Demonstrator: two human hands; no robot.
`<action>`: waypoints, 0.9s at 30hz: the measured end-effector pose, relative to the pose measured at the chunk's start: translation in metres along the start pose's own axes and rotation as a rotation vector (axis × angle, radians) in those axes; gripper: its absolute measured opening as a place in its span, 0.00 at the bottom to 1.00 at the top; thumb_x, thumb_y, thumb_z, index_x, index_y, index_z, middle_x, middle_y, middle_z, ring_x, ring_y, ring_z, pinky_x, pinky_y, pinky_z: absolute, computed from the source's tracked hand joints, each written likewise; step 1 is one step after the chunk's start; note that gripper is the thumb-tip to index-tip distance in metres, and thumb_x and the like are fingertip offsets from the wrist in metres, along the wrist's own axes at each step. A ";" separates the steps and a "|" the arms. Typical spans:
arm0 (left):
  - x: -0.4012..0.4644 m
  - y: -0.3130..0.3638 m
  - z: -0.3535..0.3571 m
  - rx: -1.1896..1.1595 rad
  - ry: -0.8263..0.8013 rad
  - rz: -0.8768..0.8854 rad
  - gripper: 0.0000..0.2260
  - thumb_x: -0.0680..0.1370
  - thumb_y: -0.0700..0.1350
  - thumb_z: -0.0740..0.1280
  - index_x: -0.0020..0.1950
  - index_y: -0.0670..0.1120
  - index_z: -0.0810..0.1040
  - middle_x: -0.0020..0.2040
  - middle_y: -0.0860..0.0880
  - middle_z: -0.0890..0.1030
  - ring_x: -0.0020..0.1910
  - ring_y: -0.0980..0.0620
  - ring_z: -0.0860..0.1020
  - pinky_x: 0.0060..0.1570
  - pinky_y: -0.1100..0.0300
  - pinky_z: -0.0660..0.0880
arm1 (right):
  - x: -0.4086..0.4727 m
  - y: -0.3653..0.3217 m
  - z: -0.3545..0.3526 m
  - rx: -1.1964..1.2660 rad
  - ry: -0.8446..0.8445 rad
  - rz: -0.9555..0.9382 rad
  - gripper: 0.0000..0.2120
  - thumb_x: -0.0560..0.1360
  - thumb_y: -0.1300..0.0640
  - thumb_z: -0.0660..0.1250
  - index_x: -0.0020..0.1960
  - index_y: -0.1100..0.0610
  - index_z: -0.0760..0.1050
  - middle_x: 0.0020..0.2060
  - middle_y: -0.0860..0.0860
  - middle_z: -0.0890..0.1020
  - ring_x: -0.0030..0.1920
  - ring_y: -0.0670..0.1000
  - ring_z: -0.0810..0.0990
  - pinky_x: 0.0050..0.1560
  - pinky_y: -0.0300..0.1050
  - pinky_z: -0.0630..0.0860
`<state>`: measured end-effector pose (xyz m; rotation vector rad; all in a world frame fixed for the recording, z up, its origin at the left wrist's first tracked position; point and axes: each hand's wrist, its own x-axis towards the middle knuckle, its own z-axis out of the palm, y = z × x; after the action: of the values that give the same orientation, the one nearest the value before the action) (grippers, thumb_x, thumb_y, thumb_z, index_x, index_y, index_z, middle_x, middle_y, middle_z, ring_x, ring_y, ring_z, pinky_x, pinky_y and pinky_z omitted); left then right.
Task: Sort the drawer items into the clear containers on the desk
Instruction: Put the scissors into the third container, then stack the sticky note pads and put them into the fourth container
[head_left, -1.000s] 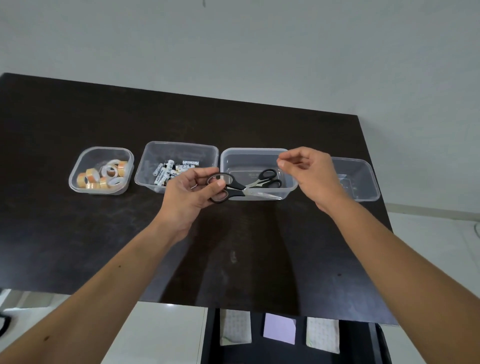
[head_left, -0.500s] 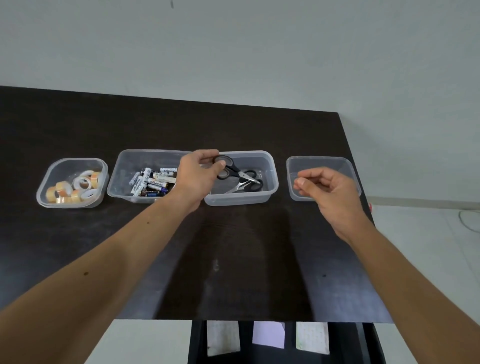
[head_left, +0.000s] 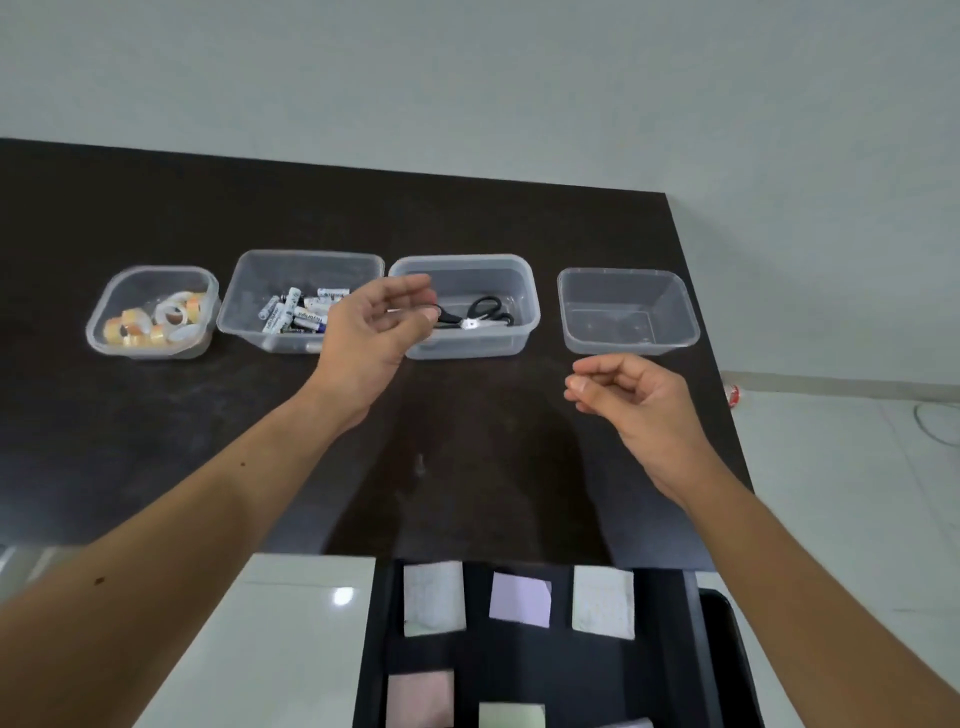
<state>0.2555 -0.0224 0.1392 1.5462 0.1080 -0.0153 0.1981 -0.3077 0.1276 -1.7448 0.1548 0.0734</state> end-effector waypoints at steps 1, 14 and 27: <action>-0.014 -0.002 0.001 -0.023 -0.015 -0.012 0.14 0.79 0.32 0.73 0.62 0.46 0.82 0.57 0.44 0.86 0.60 0.45 0.85 0.64 0.48 0.82 | -0.010 0.004 0.000 0.004 -0.015 0.002 0.08 0.77 0.63 0.76 0.55 0.57 0.85 0.47 0.57 0.88 0.52 0.58 0.88 0.60 0.57 0.84; -0.216 -0.085 0.021 -0.049 -0.087 -0.171 0.14 0.78 0.32 0.74 0.61 0.45 0.83 0.53 0.46 0.86 0.55 0.46 0.85 0.59 0.49 0.84 | -0.172 0.089 -0.032 -0.055 -0.145 0.110 0.08 0.77 0.59 0.78 0.55 0.52 0.86 0.47 0.53 0.89 0.51 0.55 0.88 0.59 0.55 0.85; -0.313 -0.175 0.022 0.185 -0.168 -0.365 0.16 0.77 0.37 0.77 0.63 0.46 0.83 0.57 0.47 0.87 0.57 0.46 0.87 0.60 0.48 0.84 | -0.243 0.178 -0.041 -0.127 -0.184 0.196 0.10 0.76 0.58 0.78 0.57 0.54 0.85 0.48 0.51 0.89 0.50 0.55 0.89 0.57 0.52 0.86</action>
<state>-0.0688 -0.0668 -0.0095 1.6840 0.2595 -0.4541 -0.0700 -0.3637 -0.0054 -1.8350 0.1889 0.3929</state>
